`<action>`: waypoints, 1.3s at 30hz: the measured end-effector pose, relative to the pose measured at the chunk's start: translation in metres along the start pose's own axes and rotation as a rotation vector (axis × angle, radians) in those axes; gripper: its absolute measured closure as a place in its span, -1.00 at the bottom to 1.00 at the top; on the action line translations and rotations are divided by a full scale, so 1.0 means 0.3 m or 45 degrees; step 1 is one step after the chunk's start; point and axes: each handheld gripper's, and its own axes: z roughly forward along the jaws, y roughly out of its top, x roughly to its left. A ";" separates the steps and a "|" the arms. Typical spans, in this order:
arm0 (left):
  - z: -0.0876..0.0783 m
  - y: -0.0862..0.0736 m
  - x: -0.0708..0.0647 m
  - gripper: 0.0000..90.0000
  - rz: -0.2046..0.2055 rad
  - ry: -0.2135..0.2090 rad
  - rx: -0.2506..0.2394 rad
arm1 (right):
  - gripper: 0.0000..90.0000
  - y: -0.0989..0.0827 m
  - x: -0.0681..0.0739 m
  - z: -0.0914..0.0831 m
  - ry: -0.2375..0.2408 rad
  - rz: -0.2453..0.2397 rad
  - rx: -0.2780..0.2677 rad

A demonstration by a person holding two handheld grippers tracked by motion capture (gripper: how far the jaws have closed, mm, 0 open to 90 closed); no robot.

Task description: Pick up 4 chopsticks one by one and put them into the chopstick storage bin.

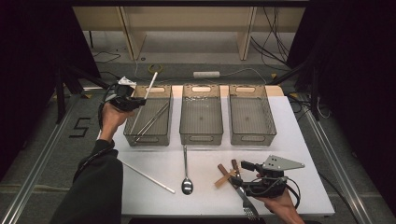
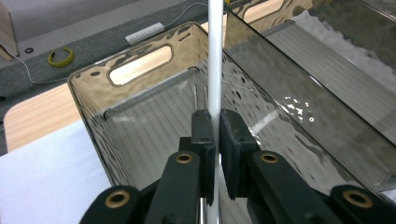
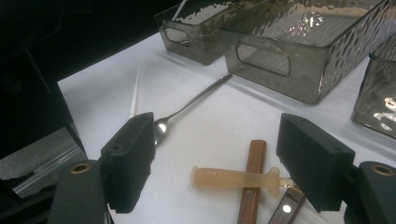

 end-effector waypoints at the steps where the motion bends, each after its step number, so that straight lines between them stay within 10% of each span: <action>1: 0.005 -0.005 -0.002 0.87 0.000 -0.002 0.007 | -0.35 0.000 0.000 -0.001 -0.001 0.005 0.002; 39: 0.081 -0.083 0.009 0.83 -0.072 0.020 0.145 | -0.35 -0.002 0.000 0.001 -0.004 -0.001 0.006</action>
